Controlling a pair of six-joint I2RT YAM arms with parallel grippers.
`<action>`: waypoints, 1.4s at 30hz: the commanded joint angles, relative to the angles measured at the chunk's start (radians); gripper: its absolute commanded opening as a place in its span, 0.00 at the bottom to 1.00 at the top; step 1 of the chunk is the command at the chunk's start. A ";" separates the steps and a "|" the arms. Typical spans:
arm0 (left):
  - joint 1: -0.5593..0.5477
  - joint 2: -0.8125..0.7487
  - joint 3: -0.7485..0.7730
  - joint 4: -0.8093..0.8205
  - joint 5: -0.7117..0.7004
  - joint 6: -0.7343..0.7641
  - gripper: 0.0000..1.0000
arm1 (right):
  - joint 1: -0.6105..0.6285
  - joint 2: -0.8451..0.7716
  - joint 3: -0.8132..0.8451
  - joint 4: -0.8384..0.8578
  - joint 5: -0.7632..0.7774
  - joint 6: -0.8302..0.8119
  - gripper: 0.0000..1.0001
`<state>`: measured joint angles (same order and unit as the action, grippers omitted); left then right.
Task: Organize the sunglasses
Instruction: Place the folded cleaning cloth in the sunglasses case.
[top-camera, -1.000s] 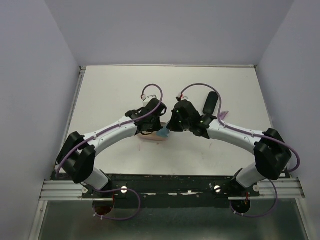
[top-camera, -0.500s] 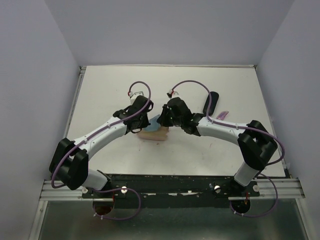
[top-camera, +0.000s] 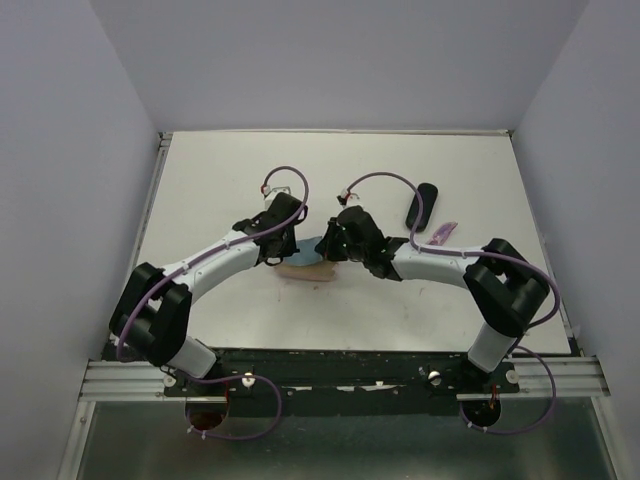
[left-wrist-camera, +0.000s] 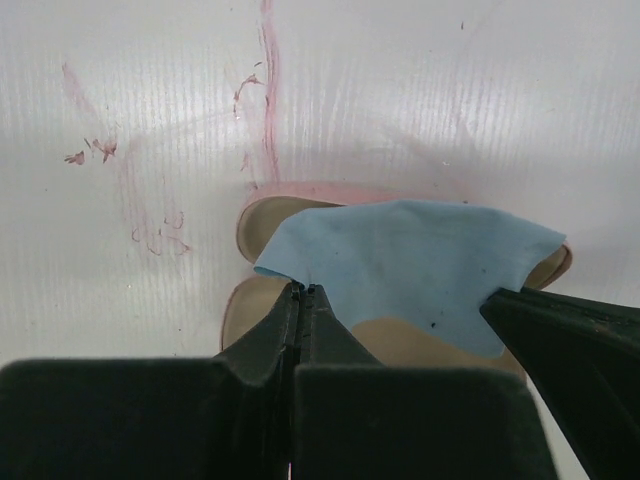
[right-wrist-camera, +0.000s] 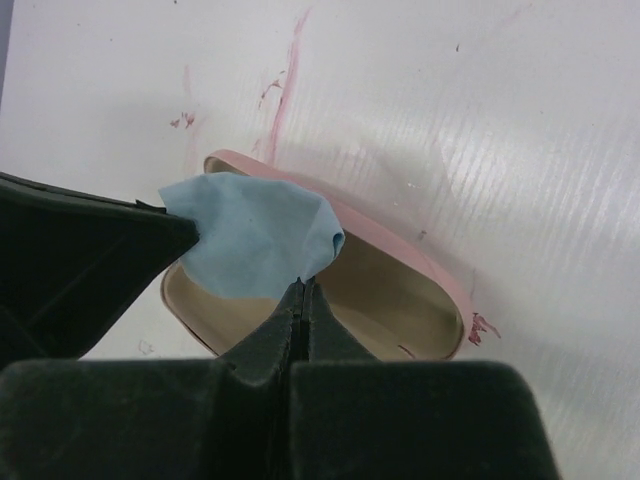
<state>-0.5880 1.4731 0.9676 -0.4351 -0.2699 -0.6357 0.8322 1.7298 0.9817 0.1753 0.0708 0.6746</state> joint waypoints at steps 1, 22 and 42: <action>0.011 0.052 0.020 -0.005 -0.023 0.010 0.00 | 0.007 0.002 -0.057 0.082 0.046 0.022 0.01; 0.016 -0.060 -0.044 0.111 0.021 0.140 0.00 | 0.007 -0.055 -0.173 0.204 0.073 0.040 0.01; 0.016 0.013 0.005 0.112 0.009 0.174 0.00 | 0.008 -0.036 -0.147 0.194 0.109 0.052 0.01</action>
<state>-0.5751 1.4368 0.9199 -0.2871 -0.2356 -0.4545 0.8322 1.6554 0.8143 0.3656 0.1318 0.7185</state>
